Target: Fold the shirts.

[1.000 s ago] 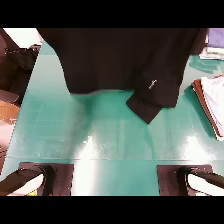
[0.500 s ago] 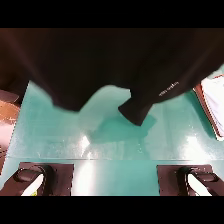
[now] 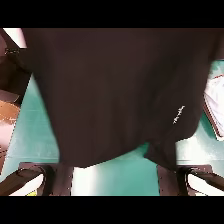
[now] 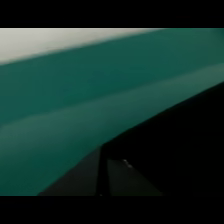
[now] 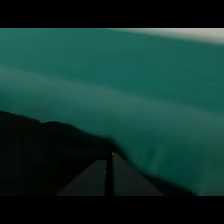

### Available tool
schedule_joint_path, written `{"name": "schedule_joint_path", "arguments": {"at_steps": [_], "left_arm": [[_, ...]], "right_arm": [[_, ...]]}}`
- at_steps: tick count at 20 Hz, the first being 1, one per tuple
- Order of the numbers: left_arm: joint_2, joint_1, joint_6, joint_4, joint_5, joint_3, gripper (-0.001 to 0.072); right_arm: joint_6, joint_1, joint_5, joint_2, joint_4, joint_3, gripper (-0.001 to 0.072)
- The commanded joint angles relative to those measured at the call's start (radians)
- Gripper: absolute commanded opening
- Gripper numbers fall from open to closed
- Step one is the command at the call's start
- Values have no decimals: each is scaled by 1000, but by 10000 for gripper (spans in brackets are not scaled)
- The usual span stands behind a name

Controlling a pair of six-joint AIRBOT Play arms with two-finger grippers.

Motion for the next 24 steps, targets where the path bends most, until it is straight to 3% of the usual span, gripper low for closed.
{"name": "schedule_joint_path", "arguments": {"at_steps": [1, 4, 8, 9, 10, 11, 13, 15, 19, 21, 24], "left_arm": [[-261, 0, 9, 16, -82, -91, 27], [-468, 0, 8, 16, -14, -148, 27], [-594, 0, -8, 17, 75, -148, 28], [-597, 0, -8, 19, 97, -148, 170], [-597, 0, -12, 20, 108, -147, 501], [-597, 0, -32, 35, 105, -143, 672], [-596, 0, -50, 100, 51, -114, 659], [-589, 26, -97, 121, -29, -58, 660], [-488, 128, -105, 113, -180, -79, 659], [-399, 189, -104, 78, -188, -205, 658], [-239, 249, -72, 16, -163, -489, 659]], "right_arm": [[2, 0, 215, -285, 11, 0, 14], [-2, 1, 192, -500, 12, -1, 14], [-2, 2, 49, -615, 12, -1, 15], [1, 2, 6, -618, 12, -1, 15], [2, 2, -35, -615, 13, 0, 17], [2, 2, -61, -607, 13, 0, 33], [2, -8, -72, -579, 11, 0, 365], [1, -39, -37, -533, 11, -1, 371], [-55, -124, 154, -431, 13, -2, 368], [-87, -160, 280, -388, 14, -10, 367], [-114, -213, 245, -269, 131, -167, 298]]}}
